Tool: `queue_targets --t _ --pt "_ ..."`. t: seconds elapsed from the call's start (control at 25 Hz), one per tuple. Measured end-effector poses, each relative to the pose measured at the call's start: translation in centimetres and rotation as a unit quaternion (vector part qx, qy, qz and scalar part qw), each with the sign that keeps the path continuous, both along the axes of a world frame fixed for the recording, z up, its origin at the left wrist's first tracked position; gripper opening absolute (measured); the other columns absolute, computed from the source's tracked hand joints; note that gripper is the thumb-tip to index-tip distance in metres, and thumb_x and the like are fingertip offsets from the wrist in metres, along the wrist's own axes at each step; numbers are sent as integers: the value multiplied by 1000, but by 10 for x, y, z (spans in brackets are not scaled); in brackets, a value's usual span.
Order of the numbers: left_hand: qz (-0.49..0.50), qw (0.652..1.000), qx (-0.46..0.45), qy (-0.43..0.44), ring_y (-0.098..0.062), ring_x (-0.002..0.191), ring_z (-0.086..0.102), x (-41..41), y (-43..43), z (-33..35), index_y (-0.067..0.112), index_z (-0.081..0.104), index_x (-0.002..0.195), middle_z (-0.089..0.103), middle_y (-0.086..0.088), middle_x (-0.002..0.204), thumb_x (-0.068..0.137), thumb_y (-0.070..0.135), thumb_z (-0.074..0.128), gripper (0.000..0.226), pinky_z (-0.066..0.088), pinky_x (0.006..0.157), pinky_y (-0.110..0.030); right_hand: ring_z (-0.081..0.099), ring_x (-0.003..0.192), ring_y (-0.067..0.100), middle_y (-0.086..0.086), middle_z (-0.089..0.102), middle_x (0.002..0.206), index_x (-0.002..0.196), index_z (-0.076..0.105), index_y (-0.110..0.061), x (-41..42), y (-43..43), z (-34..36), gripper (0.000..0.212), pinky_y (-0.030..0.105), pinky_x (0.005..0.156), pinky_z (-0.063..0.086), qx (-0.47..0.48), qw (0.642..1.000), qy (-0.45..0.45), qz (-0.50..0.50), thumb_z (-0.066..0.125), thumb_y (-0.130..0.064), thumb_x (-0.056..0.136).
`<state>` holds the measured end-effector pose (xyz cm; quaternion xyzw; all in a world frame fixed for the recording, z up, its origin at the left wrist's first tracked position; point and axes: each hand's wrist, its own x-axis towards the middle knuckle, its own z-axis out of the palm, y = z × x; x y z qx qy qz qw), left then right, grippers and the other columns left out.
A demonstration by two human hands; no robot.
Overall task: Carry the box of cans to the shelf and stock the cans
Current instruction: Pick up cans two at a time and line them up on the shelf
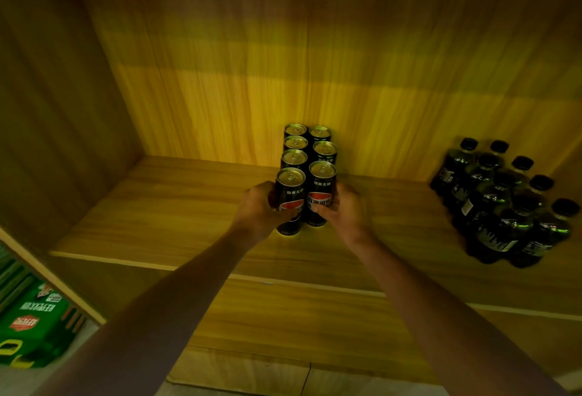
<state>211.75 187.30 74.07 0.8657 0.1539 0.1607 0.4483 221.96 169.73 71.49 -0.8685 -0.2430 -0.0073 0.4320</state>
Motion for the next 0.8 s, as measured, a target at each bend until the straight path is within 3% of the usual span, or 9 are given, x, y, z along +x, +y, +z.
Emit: queue_targets --t 0.28,0.4,0.48,0.56,0.68,0.8 --pt "-2 1000 5 11 -12 88 70 6 2 2 15 67 109 73 2 99 67 36 85 51 60 77 -35 66 113 22 8 67 126 130 55 -13 12 8 0 58 44 92 58 -14 1000 1 -8 80 -32 81" --pt "14 995 88 44 -17 84 62 -6 -2 9 12 64 110 69 -5 99 73 42 80 51 49 65 -29 63 116 26 11 64 129 133 53 -10 3 4 8 57 36 92 53 -47 999 -5 0 76 -33 86" --pt "13 980 179 87 -23 103 61 -22 -4 12 11 56 126 64 -9 116 78 51 73 65 51 78 -34 59 120 27 12 59 134 140 48 -10 -15 -3 15 60 30 87 47 -97 995 -23 -3 68 -38 91" --pt "-24 953 276 125 -26 122 52 -47 -7 15 15 43 141 55 -9 134 81 57 65 76 48 92 -38 54 126 28 13 52 142 149 39 -12 -42 -16 16 67 35 94 49 -166 984 -68 -4 59 -47 95" --pt "-74 920 365 127 -27 127 47 -89 -14 22 21 35 146 48 -8 141 84 60 59 77 45 97 -41 42 137 31 11 41 153 155 30 -18 -94 -34 17 73 48 104 46 -237 967 -98 -6 49 -56 96" --pt "-117 898 408 118 -29 127 47 -131 -27 21 22 35 147 47 -7 140 86 60 55 75 44 97 -42 39 139 29 6 37 154 154 31 -22 -149 -45 24 69 45 105 44 -281 952 -125 -4 47 -56 97"
